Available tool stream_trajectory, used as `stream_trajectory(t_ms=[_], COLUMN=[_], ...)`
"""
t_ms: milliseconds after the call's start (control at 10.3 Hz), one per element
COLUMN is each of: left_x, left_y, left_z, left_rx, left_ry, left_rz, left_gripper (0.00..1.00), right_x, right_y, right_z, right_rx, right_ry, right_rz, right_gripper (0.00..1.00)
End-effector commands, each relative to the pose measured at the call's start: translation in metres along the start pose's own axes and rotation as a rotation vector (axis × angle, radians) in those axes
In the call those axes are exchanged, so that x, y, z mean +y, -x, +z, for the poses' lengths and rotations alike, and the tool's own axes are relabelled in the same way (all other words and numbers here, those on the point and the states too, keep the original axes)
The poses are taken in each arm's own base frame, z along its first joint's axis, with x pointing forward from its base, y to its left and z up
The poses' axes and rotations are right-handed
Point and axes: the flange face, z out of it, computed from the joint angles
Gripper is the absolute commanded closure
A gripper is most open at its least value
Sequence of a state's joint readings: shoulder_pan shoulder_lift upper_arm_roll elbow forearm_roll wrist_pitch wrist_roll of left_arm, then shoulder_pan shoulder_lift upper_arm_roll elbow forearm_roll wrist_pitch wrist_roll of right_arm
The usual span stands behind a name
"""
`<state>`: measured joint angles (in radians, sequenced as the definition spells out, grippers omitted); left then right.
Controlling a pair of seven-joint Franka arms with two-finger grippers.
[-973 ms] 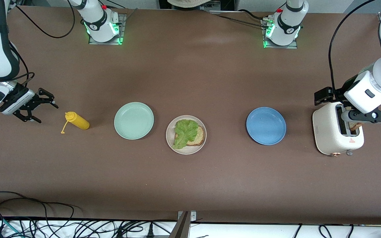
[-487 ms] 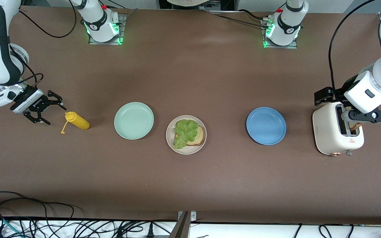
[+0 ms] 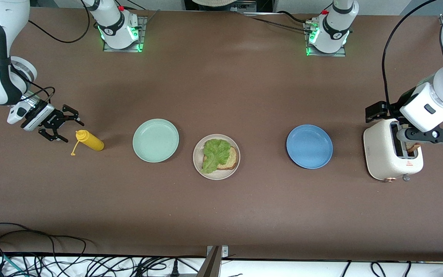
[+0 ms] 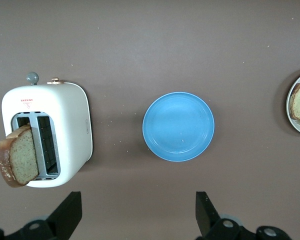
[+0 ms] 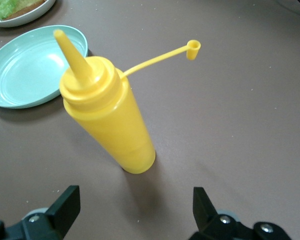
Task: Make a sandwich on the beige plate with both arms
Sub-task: 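Lower the open right gripper around the yellow squeeze bottle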
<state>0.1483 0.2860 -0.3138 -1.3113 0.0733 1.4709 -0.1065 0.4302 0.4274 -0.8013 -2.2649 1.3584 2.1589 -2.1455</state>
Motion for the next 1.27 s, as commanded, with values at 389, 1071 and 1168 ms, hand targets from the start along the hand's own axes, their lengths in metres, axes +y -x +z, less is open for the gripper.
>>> stream_trajectory(t_ms=[389, 1071, 1168], left_x=[-0.002, 0.000, -0.001], left_y=[0.002, 0.003, 0.002], left_z=[-0.003, -0.003, -0.003], left_rx=[-0.001, 0.000, 0.000], left_ry=[0.015, 0.015, 0.015], left_rz=[0.021, 0.022, 0.021], left_gripper=[0.00, 0.00, 0.00], right_x=[-0.003, 0.000, 0.001], right_y=[0.003, -0.019, -0.021], right_z=[0.042, 0.075, 0.076], right_rx=[0.119, 0.170, 0.173], right_ry=[0.009, 0.023, 0.026], right_rz=[-0.023, -0.040, -0.043], right_gripper=[0.00, 0.50, 1.00])
